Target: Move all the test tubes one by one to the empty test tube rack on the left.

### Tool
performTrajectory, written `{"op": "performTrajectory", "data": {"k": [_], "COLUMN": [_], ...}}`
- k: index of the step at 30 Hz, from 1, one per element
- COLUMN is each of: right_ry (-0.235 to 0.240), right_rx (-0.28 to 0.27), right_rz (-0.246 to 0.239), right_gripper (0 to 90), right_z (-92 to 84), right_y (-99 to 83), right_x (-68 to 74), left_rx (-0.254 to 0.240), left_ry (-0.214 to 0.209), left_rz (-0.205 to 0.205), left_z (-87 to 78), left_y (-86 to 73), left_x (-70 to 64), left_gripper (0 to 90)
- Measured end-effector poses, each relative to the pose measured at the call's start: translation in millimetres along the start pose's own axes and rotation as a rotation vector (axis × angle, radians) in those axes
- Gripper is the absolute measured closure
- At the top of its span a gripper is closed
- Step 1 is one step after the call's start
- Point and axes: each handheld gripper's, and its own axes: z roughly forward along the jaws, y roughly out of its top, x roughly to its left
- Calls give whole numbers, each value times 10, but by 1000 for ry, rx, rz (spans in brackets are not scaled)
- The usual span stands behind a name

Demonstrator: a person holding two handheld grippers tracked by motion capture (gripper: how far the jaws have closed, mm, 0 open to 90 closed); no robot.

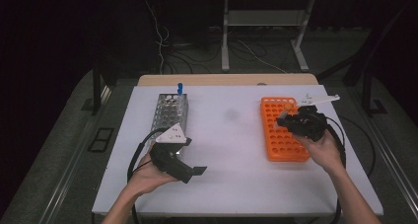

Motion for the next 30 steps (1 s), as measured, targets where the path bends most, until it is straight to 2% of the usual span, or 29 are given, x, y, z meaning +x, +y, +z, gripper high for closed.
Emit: {"op": "performTrajectory", "data": {"k": [5,14,21,30], "right_ry": [60,157,233,319], "right_rx": [6,59,96,152], "right_rz": [-39,-161,-227,-289], "right_gripper": [741,741,741,741], "right_z": [-81,-85,-5,177], "right_y": [55,111,125,124], "right_x": [143,550,829,1156], "left_rx": [8,13,11,34], "left_ry": [-8,-20,-40,-102], "left_rz": [7,35,57,105], "left_z": [-8,3,3,97], "left_y": [45,183,320,571], "left_x": [6,2,3,-60], "left_gripper": [0,11,41,146]}}
